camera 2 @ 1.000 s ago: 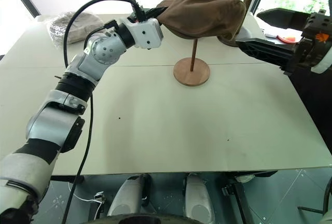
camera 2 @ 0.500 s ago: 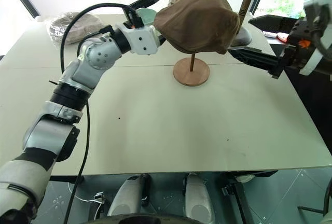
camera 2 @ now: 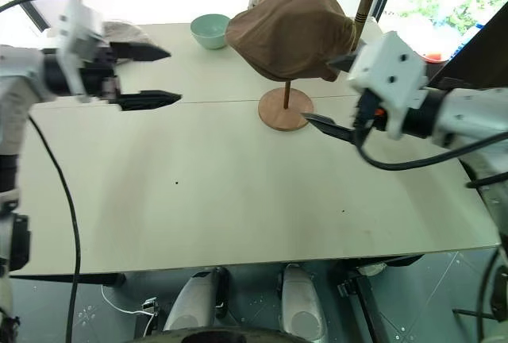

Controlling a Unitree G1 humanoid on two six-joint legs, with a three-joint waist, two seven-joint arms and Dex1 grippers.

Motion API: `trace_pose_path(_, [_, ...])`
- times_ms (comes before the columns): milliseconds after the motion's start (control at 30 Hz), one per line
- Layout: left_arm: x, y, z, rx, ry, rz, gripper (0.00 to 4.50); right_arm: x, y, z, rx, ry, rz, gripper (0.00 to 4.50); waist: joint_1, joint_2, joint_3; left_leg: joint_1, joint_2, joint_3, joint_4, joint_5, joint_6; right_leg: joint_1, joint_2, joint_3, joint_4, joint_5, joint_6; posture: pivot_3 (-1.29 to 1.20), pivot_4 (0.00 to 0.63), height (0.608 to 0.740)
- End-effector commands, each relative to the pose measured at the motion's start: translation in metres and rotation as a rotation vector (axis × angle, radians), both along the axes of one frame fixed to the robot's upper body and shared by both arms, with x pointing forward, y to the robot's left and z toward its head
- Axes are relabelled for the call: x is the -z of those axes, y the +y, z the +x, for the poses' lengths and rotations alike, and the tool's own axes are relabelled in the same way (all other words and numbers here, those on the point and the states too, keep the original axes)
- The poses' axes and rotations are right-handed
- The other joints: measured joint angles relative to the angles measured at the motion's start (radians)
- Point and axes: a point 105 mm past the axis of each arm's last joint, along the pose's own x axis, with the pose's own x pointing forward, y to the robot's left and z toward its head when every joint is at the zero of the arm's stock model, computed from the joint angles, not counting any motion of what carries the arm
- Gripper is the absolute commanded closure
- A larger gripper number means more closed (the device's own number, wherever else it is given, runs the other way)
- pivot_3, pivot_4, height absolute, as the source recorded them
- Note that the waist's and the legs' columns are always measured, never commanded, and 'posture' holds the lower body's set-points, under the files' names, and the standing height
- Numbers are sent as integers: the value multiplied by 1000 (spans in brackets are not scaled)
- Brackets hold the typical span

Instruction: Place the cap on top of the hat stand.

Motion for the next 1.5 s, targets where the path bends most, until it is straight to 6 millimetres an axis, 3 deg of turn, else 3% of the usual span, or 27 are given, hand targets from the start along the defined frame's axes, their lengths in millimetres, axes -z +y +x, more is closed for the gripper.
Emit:
trace_pose_path(33, [-25, 2, -16, 72, 75, -91, 42, -4, 23, 7, 45, -123, 45, 0, 6, -1, 0, 0, 0, -1, 1, 0, 0, 0, 0, 0, 0, -1, 1, 0, 150, 740])
trace_pose_path(200, [-25, 4, -9, 46, 80, -77, 42, 9, 47, 33, 142, -295, -9, 0, 6, -1, 0, -1, -1, 0, 2, 0, 0, 1, 0, 0, -1, 0, 0, 0, 150, 740])
trace_pose_path(333, [-28, 4, -5, 33, 68, -75, 42, 19, 49, 57, 266, -506, -127, 0, 5, -2, 0, -1, -1, -1, 1, 0, 0, 0, 1, 0, 0, 0, 0, 0, 150, 740])
trace_pose_path(500, [-32, 4, -2, 27, 57, -77, 42, 15, 51, 69, 370, -733, -180, 0, 2, -2, 0, -2, -1, -1, 0, 0, 0, 0, 0, 1, 0, 0, 0, 0, 150, 740])
trace_pose_path(700, [-33, 3, -2, 33, 58, -68, 42, 14, 51, 79, 439, -857, -176, 0, -1, -2, 0, -2, -1, -1, 0, 0, 0, -1, 1, 1, 0, 0, 0, 0, 150, 740])
trace_pose_path(833, [-36, 1, 0, 34, 49, -67, 0, 11, 53, 79, 443, -903, -159, 1366, 0, -2, 0, -2, -1, -1, 0, 0, 0, -1, 1, 1, 0, 0, 0, 0, 150, 740])
trace_pose_path(1033, [-37, -2, 0, 35, 40, -73, 0, -3, 50, 74, 453, -966, -141, 4449, 0, -2, 0, -2, -1, -1, 0, 0, 0, 0, 1, 1, 0, 0, 0, 0, 150, 740])
trace_pose_path(1133, [-38, -2, 2, 29, 34, -79, 0, -16, 50, 68, 420, -1004, -134, 4449, 0, -2, 0, -2, -1, -1, 0, 0, 0, 0, 1, 1, 0, 0, 0, 0, 150, 740])
trace_pose_path(1333, [-39, -1, 2, 21, 24, -85, 0, -58, 53, 47, 181, -1109, -132, 4449, -1, -2, 1, -2, -1, -1, 0, 0, 0, -1, 1, 1, 0, 0, 0, 0, 150, 740])
trace_pose_path(1500, [-44, 4, 1, 7, 17, -106, 0, -75, 52, 48, -35, -1033, -85, 4449, -7, -2, 1, -1, 0, -1, -2, 0, 0, 0, 1, 1, 0, 0, 1, 0, 150, 740])
